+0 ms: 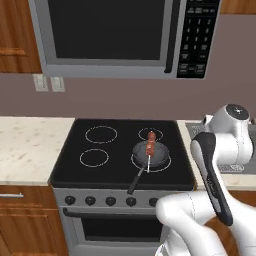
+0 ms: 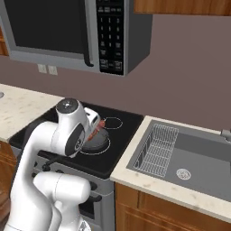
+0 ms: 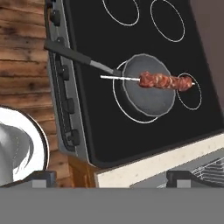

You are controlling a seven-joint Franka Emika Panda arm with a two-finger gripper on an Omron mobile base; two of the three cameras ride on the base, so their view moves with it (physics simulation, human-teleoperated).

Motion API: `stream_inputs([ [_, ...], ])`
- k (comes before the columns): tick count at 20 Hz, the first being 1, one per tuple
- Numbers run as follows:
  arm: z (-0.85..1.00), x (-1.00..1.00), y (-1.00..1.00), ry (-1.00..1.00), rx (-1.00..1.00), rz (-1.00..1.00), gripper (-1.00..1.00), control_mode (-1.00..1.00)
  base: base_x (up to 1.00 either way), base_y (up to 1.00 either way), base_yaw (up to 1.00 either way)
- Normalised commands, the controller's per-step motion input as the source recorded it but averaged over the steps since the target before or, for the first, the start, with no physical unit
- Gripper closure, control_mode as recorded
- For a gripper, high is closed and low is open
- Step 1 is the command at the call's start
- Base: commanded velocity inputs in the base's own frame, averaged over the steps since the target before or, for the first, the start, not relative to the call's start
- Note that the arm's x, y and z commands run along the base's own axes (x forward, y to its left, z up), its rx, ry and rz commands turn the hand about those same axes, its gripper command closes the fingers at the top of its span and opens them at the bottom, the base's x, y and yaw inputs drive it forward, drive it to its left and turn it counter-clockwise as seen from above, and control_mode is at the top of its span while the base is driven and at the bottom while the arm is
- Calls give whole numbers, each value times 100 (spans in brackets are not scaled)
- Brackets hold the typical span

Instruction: Place the cold items (orange and onion) from the fridge in one tupperware on the dining counter. Place the warm items (kebab skewer and hot dog) in the stove area in another tupperware.

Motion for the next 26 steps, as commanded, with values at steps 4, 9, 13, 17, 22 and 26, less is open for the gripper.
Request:
stream_inputs([
  [4,2,19,7,-31,24,-51,-100,-100,0,0,0],
  [9,9,41,26,-2,13,-60,-100,-100,0,0,0],
  [13,33,53,31,46,7,-53,-100,-100,0,0,0],
  [17,4,26,3,41,19,-48,-100,-100,0,0,0],
  [22,-1,12,2,20,30,-53,-100,-100,0,0,0],
  [26,-14,1,19,0,23,-52,-100,-100,0,0,0],
])
